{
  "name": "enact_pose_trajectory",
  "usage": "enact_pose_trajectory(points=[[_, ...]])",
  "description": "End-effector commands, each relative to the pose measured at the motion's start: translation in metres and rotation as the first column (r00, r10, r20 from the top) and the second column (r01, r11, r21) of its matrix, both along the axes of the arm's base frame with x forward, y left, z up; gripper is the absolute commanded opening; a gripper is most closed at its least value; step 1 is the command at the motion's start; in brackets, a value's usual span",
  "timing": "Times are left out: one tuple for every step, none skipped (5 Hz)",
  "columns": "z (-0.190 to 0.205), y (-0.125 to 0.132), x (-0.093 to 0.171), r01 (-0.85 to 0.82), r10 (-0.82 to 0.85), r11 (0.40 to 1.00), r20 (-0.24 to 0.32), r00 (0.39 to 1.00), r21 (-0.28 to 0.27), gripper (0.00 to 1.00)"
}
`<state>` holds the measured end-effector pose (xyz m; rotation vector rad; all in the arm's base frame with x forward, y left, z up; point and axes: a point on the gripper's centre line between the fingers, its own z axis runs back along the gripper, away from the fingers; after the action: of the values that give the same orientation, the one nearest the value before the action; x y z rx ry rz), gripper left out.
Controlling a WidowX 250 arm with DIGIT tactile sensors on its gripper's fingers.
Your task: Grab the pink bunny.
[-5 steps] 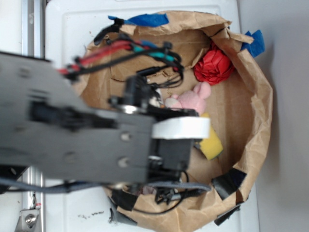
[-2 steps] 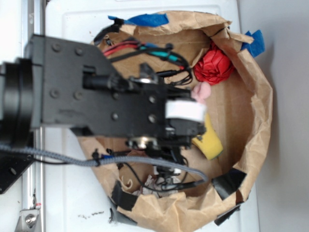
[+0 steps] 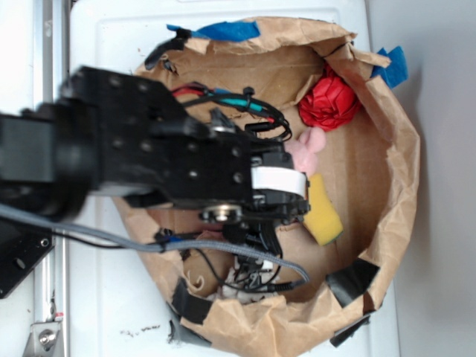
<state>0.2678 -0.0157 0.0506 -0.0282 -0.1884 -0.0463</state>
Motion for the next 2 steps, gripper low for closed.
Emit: enact_pose_trajectory(points=[[-0.0043,0.0155,0.0236,-0.083,0.084,0.995,-0.006,0.996,0.048,1.00],[-0.0094,0.0208,0.0282,-0.110,0.111,0.991,-0.018,0.994,0.076,1.00]])
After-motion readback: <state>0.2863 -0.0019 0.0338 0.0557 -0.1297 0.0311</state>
